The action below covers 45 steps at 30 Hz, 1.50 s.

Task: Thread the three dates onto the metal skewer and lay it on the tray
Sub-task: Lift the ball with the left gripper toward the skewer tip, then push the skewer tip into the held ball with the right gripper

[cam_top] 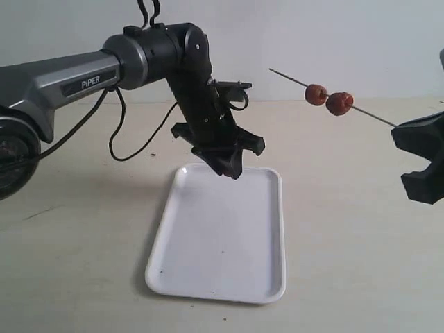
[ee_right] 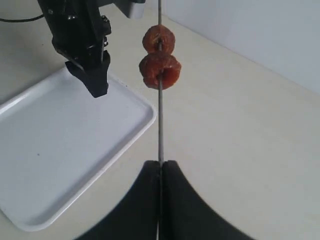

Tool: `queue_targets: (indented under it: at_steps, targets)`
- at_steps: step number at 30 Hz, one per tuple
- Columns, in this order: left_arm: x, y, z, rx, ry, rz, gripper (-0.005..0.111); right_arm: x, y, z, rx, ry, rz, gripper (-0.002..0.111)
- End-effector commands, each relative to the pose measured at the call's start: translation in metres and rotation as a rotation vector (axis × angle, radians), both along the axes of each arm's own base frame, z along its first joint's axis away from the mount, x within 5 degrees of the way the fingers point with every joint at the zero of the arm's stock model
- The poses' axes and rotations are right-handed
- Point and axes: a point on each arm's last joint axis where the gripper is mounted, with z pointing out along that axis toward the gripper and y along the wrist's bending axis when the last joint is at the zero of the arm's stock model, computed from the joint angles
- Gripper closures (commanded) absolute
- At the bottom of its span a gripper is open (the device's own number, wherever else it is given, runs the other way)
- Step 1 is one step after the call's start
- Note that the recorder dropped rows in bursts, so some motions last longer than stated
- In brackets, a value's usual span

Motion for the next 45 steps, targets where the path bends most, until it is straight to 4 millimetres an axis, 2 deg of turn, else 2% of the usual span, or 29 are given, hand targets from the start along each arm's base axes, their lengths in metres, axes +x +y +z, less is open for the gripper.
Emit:
queue_targets:
  at_steps: [1, 4, 8, 13, 17, 25, 28, 30, 32, 38, 45]
  targets:
    - [-0.003, 0.001, 0.027, -0.002, -0.136, -0.236, 0.073, -0.014, -0.005, 0.013, 0.007, -0.082, -0.034, 0.108]
    - [-0.003, 0.002, 0.036, 0.012, -0.223, -0.427, 0.073, -0.026, -0.009, 0.016, 0.022, -0.066, -0.076, 0.108]
    - [-0.004, 0.004, 0.046, 0.029, -0.353, -0.749, 0.073, -0.044, -0.016, 0.013, -0.051, 0.011, -0.089, 0.108]
    - [-0.006, 0.005, 0.058, 0.039, -0.453, -0.973, 0.073, -0.06, -0.018, 0.014, -0.066, 0.044, -0.089, 0.108]
    - [-0.008, 0.006, 0.07, 0.047, -0.515, -1.087, 0.073, -0.067, -0.019, 0.01, -0.082, 0.111, -0.078, 0.108]
    - [-0.014, 0.005, 0.1, 0.039, -0.644, -1.133, 0.073, -0.074, -0.011, 0.005, -0.058, 0.192, 0.015, 0.108]
    - [-0.023, 0.001, 0.103, 0.053, -0.676, -1.332, 0.073, -0.077, -0.006, 0.004, -0.04, 0.21, 0.078, 0.108]
    - [-0.032, -0.009, 0.104, 0.055, -0.709, -1.458, 0.073, -0.078, -0.002, 0.004, -0.029, 0.212, 0.132, 0.108]
    - [-0.037, -0.015, 0.104, 0.055, -0.727, -1.518, 0.073, -0.078, -0.002, 0.004, -0.022, 0.214, 0.134, 0.108]
    - [-0.048, -0.028, 0.104, 0.062, -0.761, -1.641, 0.073, -0.078, -0.002, 0.004, -0.023, 0.212, 0.133, 0.108]
    - [-0.049, -0.029, 0.104, 0.061, -0.763, -1.648, 0.073, -0.071, -0.005, 0.01, 0.013, 0.131, 0.051, 0.108]
